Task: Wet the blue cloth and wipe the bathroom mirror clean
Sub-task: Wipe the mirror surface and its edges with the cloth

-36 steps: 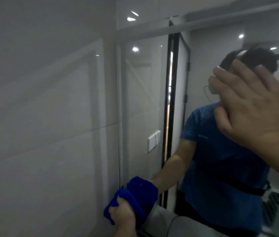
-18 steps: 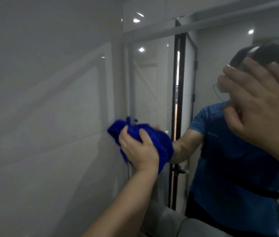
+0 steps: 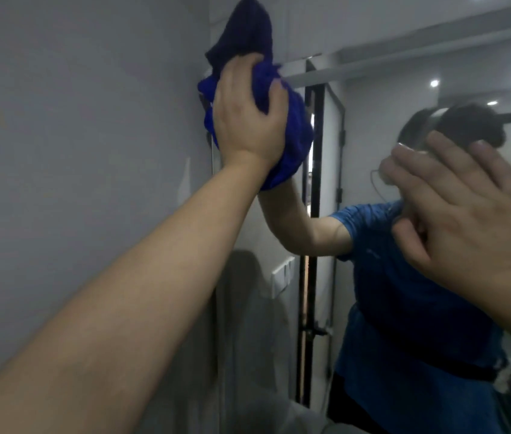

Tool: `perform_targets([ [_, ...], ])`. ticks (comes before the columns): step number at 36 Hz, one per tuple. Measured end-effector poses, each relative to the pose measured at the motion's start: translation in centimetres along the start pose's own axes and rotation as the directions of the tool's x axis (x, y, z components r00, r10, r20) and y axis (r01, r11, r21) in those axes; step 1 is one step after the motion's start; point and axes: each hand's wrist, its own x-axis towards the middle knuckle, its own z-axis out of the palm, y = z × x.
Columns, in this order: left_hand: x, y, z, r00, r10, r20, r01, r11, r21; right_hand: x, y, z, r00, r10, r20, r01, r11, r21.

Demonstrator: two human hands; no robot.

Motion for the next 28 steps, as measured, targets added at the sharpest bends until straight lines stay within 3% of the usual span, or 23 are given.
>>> perform_targets([
  [4, -4.5, -2.6, -0.9, 0.997, -0.058, -0.049, 0.057, 0.998, -0.018, -0.1, 0.0, 0.1, 1.000, 0.011, -0.007, -0.011, 1.000, -0.004],
  [15, -21.2, -5.4, -7.0, 0.958, -0.286, 0.026, 0.285, 0.958, 0.041, -0.1, 0.1, 0.8, 1.000, 0.006, -0.021, -0.005, 1.000, 0.020],
  [21, -19.4, -4.0, -6.6, 0.918, -0.396, -0.004, 0.396, 0.918, 0.012, 0.0, 0.2, 0.7, 1.000, -0.002, -0.028, 0.003, 1.000, 0.020],
  [24, -17.1, -3.5, -6.3, 0.936, -0.351, 0.017, 0.350, 0.936, 0.044, 0.2, 0.1, 0.5, 1.000, -0.006, -0.017, 0.006, 1.000, 0.022],
  [28, -12.6, -2.7, -5.2, 0.975, -0.177, 0.137, 0.164, 0.981, 0.102, 0.2, -0.4, 0.0, 1.000, 0.013, 0.029, -0.014, 1.000, 0.027],
])
